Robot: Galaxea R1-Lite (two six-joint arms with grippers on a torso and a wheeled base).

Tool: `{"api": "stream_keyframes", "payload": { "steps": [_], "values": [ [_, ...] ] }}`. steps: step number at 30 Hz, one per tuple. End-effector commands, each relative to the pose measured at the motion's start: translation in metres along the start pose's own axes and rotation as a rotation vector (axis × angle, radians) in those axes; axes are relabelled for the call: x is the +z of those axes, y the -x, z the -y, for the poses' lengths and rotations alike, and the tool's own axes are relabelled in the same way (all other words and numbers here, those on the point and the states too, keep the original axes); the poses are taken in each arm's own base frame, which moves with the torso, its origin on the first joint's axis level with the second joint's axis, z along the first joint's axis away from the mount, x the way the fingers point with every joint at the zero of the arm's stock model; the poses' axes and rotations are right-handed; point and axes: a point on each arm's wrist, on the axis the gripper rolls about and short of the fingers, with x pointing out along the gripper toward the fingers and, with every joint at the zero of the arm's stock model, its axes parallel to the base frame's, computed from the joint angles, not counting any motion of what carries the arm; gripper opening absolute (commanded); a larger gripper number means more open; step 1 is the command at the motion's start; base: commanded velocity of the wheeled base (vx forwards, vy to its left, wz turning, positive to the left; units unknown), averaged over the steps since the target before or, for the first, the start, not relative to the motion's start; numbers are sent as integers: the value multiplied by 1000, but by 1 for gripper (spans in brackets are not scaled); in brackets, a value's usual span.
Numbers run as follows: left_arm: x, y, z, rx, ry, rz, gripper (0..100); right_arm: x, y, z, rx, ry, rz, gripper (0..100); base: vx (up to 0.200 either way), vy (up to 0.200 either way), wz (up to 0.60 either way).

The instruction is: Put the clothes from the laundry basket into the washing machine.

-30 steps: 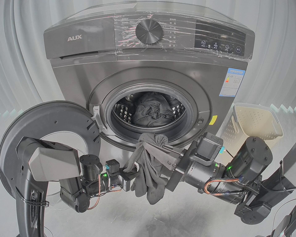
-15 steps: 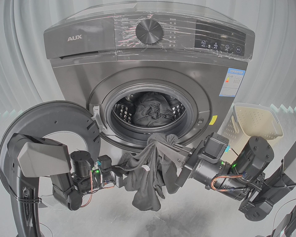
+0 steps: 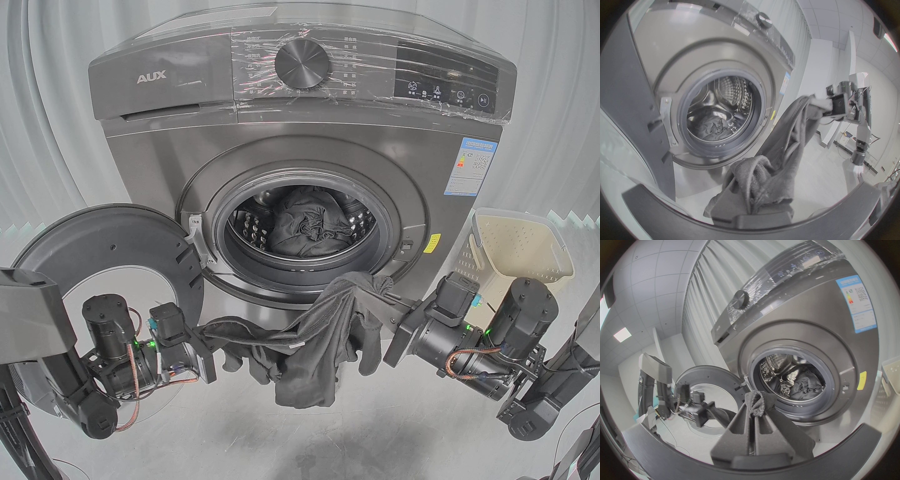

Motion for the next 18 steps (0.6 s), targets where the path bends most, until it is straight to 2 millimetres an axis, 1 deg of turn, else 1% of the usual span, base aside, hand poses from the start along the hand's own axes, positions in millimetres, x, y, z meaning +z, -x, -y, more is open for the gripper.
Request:
{"api": "stream_keyframes", "payload": {
  "steps": [1, 3, 4, 6, 7, 8, 9, 10, 11, 13, 14, 18],
  "values": [
    [27, 31, 14, -5, -38, 80, 0, -6, 13, 11, -66, -15, -38, 0, 0, 0, 0],
    [31, 37, 17, -10, -43, 94, 0, -4, 17, 12, -75, -19, -37, 0, 0, 0, 0],
    [36, 42, 19, -23, -50, 115, 0, -2, 22, 13, -90, -24, -33, 0, 0, 0, 0],
    [42, 45, 20, -37, -56, 141, 0, -4, 24, 14, -112, -26, -38, 0, 0, 0, 0],
    [42, 45, 20, -37, -56, 141, 0, -4, 24, 14, -112, -26, -38, 0, 0, 0, 0],
    [53, 50, 20, -30, -66, 184, 0, -5, 24, 15, -134, -22, -39, 0, 0, 0, 0],
    [58, 53, 20, -24, -71, 206, 0, -5, 24, 15, -143, -20, -36, 0, 0, 0, 0],
    [58, 53, 20, -24, -71, 206, 0, -5, 24, 15, -143, -20, -36, 0, 0, 0, 0],
    [67, 57, 21, -22, -64, 244, 0, -3, 22, 15, -149, -20, -23, 0, 0, 0, 0],
    [69, 60, 21, -23, -50, 255, 0, -1, 21, 15, -149, -18, -16, 0, 0, 0, 0],
    [72, 63, 23, -25, -43, 267, 0, 4, 18, 15, -150, -14, 10, 0, 0, 0, 0],
    [72, 64, 23, -23, -39, 266, 0, 13, 15, 18, -168, -11, 53, 0, 0, 0, 0]
  ]
}}
